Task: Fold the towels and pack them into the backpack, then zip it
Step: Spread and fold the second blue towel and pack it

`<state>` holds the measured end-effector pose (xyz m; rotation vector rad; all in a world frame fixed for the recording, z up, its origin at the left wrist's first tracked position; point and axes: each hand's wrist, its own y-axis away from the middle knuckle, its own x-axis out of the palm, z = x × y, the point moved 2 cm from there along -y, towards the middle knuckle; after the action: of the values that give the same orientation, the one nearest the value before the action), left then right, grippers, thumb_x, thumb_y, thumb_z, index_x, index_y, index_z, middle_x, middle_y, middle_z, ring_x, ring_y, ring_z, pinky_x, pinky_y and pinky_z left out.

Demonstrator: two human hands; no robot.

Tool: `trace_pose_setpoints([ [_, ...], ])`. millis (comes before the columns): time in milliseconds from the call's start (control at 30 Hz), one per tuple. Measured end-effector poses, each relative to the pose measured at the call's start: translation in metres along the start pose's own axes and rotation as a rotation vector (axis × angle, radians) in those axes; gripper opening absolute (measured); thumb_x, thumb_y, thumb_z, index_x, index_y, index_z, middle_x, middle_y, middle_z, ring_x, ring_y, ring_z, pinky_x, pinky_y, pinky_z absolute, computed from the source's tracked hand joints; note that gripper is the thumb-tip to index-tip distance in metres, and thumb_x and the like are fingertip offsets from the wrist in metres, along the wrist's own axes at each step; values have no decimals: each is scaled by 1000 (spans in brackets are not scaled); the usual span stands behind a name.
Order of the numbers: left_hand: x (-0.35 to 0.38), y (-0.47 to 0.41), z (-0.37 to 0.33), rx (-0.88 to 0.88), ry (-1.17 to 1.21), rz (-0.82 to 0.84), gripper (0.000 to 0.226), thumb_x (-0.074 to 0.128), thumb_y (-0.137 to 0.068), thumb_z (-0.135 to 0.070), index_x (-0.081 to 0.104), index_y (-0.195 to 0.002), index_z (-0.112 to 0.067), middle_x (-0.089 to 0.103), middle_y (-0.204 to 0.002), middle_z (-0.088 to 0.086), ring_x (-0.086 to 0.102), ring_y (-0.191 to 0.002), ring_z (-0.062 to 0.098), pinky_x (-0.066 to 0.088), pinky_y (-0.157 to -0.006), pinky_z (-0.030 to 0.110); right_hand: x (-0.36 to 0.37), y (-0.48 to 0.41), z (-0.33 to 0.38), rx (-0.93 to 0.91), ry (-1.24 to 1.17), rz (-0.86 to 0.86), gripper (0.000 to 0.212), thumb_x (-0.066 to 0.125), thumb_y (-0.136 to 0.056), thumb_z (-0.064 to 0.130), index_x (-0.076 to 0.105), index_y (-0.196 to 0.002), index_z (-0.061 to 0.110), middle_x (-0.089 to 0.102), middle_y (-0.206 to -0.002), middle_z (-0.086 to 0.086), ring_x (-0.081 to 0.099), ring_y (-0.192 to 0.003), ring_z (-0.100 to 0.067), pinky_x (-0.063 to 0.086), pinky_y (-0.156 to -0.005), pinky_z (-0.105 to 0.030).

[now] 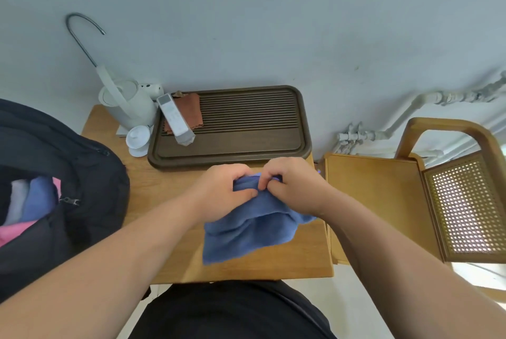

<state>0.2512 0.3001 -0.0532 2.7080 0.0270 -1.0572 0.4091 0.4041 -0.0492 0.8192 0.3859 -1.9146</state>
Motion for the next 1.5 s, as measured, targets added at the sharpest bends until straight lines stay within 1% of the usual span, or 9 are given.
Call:
trace_pose_setpoints([
  [67,0,8,-1,-21,-16,-46,16,69,-85,-24,59,-74,-23,61,-71,-4,54,-66,12,45,-62,35,0,8,2,91,-98,-46,28,52,-86,5,66,-86,29,58,-72,17,52,-73,-4,37,-64,-19],
  [233,-11,32,4,-121,-5,-18,17,77,-79,-27,61,-76,-20,63,-72,-8,53,-62,6,41,-56,22,10,21,7,159,-112,-108,24,51,-95,16,63,-109,31,63,-81,16,56,-79,-4,44,-71,-22],
  [533,-18,80,39,-233,-64,46,40,79,-81,-31,45,-66,-19,43,-59,-12,37,-51,5,33,-51,20,34,37,21,235,98,-72,23,53,-99,33,59,-79,24,62,-71,6,56,-72,-18,49,-68,-38],
  [700,-28,110,63,-236,-53,92,44,80,-79,-44,49,-69,-15,46,-65,-4,40,-59,12,34,-57,28,47,47,38,355,88,-94,37,61,-95,46,59,-73,17,54,-50,14,53,-46,-2,36,-47,-26],
  [800,-32,134,76,-239,-70,150,35,74,-84,-46,60,-78,-14,53,-67,-8,45,-60,9,36,-57,25,62,58,52,419,69,6,32,66,-89,53,66,-76,24,61,-63,9,57,-50,-4,43,-43,-25],
  [900,-28,156,84,-211,-127,273,35,67,-89,-39,56,-71,-11,48,-64,-6,41,-57,9,33,-56,25,90,73,66,460,126,168,24,63,-89,38,64,-72,22,61,-69,2,58,-71,-21,44,-62,-33],
  [1167,5,213,122,-363,160,426,40,40,-102,-25,38,-62,-22,34,-61,-12,33,-59,12,29,-62,30,137,122,91,705,-18,284,25,48,-87,18,43,-63,17,38,-46,-3,35,-44,-25,31,-46,-29],
  [1333,18,228,113,-330,63,684,22,50,-91,-22,41,-70,-21,36,-72,-5,36,-66,13,31,-63,27,133,142,95,716,47,519,20,51,-78,31,41,-65,18,36,-60,2,31,-61,-20,28,-60,-32],
  [1500,11,205,98,-245,-34,623,28,65,-87,-28,44,-69,-22,43,-71,-6,40,-62,9,34,-59,25,107,139,66,684,110,407,28,62,-77,40,59,-67,14,52,-56,9,48,-61,-17,38,-58,-30],
])
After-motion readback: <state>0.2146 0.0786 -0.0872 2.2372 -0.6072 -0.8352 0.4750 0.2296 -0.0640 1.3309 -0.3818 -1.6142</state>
